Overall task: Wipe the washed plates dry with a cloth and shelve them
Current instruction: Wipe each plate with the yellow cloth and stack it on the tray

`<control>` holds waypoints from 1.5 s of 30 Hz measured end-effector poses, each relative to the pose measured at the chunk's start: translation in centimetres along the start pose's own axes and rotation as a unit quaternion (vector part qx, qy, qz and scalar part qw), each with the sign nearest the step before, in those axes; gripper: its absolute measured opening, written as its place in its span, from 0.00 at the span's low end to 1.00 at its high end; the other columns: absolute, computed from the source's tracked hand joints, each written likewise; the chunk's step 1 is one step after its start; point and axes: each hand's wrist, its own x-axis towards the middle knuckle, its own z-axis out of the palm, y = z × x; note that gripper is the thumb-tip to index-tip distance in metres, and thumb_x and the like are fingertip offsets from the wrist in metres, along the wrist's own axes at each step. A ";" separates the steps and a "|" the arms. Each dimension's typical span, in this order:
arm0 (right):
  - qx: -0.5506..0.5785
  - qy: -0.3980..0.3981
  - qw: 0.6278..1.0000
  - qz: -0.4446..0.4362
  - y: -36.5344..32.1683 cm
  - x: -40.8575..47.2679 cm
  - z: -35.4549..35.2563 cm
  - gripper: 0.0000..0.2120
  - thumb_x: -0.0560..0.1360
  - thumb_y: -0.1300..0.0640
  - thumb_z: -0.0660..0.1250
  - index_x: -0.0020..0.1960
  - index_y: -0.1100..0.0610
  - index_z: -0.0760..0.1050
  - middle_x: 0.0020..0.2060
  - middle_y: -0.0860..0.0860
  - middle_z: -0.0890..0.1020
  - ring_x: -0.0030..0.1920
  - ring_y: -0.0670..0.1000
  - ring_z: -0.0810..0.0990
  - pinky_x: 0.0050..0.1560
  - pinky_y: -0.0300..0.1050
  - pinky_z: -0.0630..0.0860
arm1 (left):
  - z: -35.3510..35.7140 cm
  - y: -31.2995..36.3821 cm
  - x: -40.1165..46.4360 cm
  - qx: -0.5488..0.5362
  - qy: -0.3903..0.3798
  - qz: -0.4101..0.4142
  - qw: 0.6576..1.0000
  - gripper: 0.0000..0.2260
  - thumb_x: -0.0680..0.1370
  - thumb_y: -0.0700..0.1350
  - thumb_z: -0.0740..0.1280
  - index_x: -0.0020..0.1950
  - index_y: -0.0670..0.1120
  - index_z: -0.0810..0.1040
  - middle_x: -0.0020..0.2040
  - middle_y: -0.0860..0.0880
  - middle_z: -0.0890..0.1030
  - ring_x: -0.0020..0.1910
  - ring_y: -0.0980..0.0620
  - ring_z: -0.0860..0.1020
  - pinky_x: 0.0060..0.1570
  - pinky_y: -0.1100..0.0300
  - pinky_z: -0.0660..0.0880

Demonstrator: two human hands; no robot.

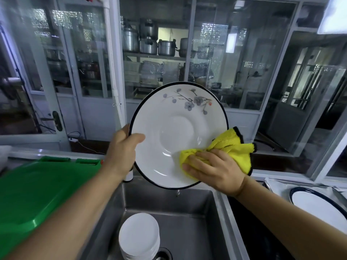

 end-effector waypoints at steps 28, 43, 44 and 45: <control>0.038 -0.114 0.966 0.230 2.1 4.2 0.2 0.21 0.77 0.47 0.59 0.64 0.58 0.76 0.60 0.51 0.71 0.55 0.58 0.72 0.50 0.54 0.76 | 0.0 -2.5 -2.4 -0.008 0.002 -0.018 1.000 0.12 0.66 0.41 0.61 0.41 0.54 0.80 0.35 0.56 0.81 0.34 0.60 0.76 0.34 0.67 0.72; 0.214 -0.104 0.951 0.197 -6.3 7.9 2.5 0.25 0.80 0.53 0.55 0.75 0.54 0.58 0.74 0.53 0.58 0.75 0.59 0.56 0.71 0.54 0.56 | 0.2 -3.6 -1.9 0.041 -0.018 0.043 0.998 0.10 0.76 0.53 0.59 0.47 0.64 0.79 0.48 0.58 0.83 0.50 0.61 0.79 0.49 0.68 0.71; 0.192 -0.100 0.958 0.186 -5.5 8.0 2.8 0.24 0.80 0.52 0.56 0.75 0.54 0.58 0.74 0.53 0.59 0.75 0.59 0.56 0.72 0.54 0.56 | 0.1 -3.7 -2.0 0.038 -0.026 0.042 0.998 0.10 0.76 0.53 0.59 0.48 0.65 0.79 0.49 0.58 0.83 0.51 0.60 0.79 0.50 0.68 0.72; 0.171 -0.094 0.964 0.183 -4.5 8.1 3.1 0.25 0.80 0.52 0.57 0.75 0.54 0.58 0.74 0.53 0.60 0.76 0.59 0.56 0.73 0.54 0.56 | 0.1 -3.6 -2.1 0.033 -0.034 0.038 0.998 0.10 0.76 0.53 0.60 0.49 0.65 0.79 0.50 0.58 0.83 0.53 0.59 0.79 0.53 0.65 0.72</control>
